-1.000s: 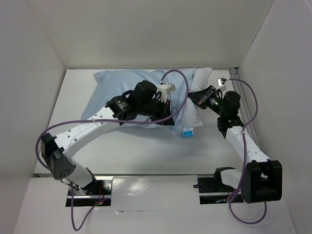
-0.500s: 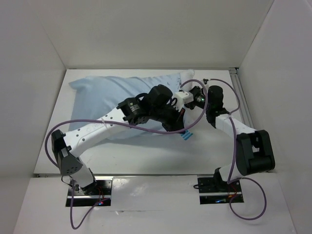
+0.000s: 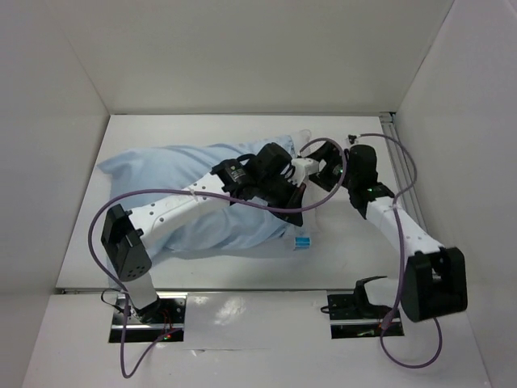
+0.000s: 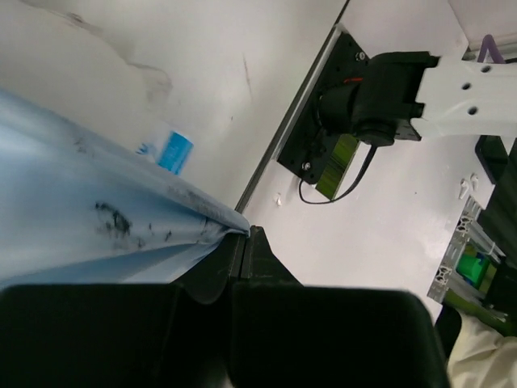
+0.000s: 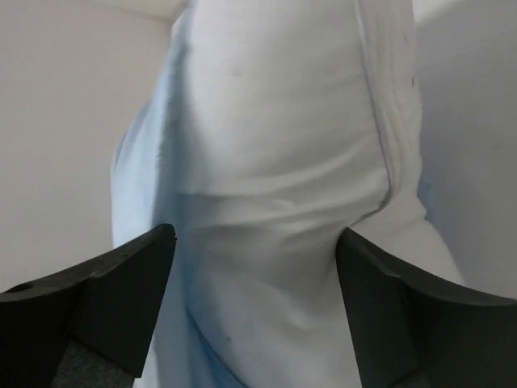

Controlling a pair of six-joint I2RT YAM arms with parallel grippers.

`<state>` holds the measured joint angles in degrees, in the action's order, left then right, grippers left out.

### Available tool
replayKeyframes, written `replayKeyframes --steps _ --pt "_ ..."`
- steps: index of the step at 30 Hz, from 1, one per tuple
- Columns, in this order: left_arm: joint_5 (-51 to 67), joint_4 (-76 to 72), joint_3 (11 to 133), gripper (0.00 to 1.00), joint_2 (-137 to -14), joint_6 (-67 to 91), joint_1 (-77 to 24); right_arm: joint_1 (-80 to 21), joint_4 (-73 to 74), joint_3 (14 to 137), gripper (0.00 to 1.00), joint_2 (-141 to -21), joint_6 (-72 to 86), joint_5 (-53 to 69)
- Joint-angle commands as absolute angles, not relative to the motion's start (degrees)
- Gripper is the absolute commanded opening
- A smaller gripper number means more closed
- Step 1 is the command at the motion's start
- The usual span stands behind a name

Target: Put the pillow into the pillowcase

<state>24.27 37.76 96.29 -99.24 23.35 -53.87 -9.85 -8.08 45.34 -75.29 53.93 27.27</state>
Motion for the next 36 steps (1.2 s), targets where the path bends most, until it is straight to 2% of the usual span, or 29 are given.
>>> replayKeyframes --steps 1,5,9,13,17,20,24,25,27,29,31,32,36 --pt "29.36 35.78 94.49 0.00 -96.42 25.92 -52.56 -7.31 11.64 49.83 0.89 -64.20 41.50 11.27" --pt "29.00 33.93 93.16 0.00 -95.19 27.16 -52.03 -3.87 18.71 45.63 0.89 -58.46 39.21 11.77" --pt "28.48 32.52 91.15 0.00 -94.58 29.00 -51.33 -3.25 22.24 38.09 0.72 -53.19 39.20 19.05" --pt "27.95 30.77 90.00 0.00 -93.96 30.15 -50.80 -3.78 26.79 30.60 0.72 -43.27 40.61 24.24" --pt "27.33 30.24 88.78 0.00 -93.96 30.67 -50.80 -4.92 27.17 25.41 0.76 -39.82 39.12 28.64" --pt "27.33 30.23 88.07 0.00 -93.96 31.20 -50.80 -6.06 21.82 24.35 0.79 -42.43 36.31 32.69" --pt "27.33 29.71 86.75 0.00 -93.96 31.73 -50.80 -9.75 16.88 25.66 0.79 -51.05 32.52 32.96" --pt "27.33 29.71 86.75 0.00 -93.35 31.73 -50.80 -10.45 15.40 25.66 0.77 -52.63 32.52 32.96" --pt "26.81 29.71 86.75 0.00 -93.34 32.25 -50.80 -12.39 10.04 25.66 0.71 -56.68 32.52 32.96" --pt "26.81 29.71 86.75 0.00 -92.81 32.26 -50.80 -12.92 6.52 25.66 0.50 -58.79 33.13 34.18" --pt "26.19 29.71 86.75 0.00 -92.81 32.26 -50.80 -13.80 1.59 27.76 0.22 -60.20 34.28 36.55" --pt "26.19 29.71 87.44 0.00 -92.81 32.26 -50.80 -13.80 1.58 29.51 0.00 -60.21 35.06 38.04" --pt "27.59 30.41 90.25 0.00 -94.73 31.65 -50.80 -13.80 6.48 43.21 0.00 -58.37 34.02 36.74"
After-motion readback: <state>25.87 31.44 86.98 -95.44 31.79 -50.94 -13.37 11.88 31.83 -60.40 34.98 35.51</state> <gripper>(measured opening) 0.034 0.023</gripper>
